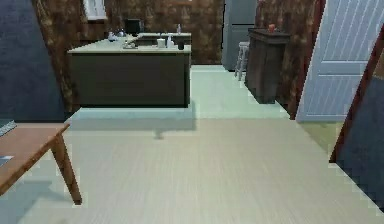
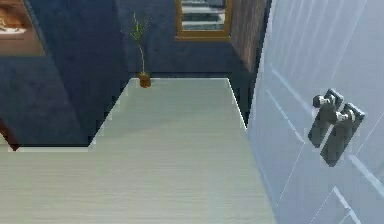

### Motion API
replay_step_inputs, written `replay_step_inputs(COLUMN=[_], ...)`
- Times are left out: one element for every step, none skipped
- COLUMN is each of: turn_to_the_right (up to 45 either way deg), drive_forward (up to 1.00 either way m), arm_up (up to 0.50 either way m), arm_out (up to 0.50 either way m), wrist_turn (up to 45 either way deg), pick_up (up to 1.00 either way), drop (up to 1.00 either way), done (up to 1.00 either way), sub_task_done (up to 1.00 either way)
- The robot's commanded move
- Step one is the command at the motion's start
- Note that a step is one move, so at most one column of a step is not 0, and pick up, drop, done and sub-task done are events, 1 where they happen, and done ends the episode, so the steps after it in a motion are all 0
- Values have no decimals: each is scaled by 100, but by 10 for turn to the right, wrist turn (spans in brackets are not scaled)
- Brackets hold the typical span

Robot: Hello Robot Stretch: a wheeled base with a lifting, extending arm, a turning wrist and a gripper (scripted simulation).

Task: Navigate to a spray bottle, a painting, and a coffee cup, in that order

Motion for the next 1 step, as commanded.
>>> replay_step_inputs(turn_to_the_right=[0], drive_forward=[100], arm_up=[0], arm_out=[0], wrist_turn=[0], pick_up=[0], drop=[0], done=[0], sub_task_done=[0])
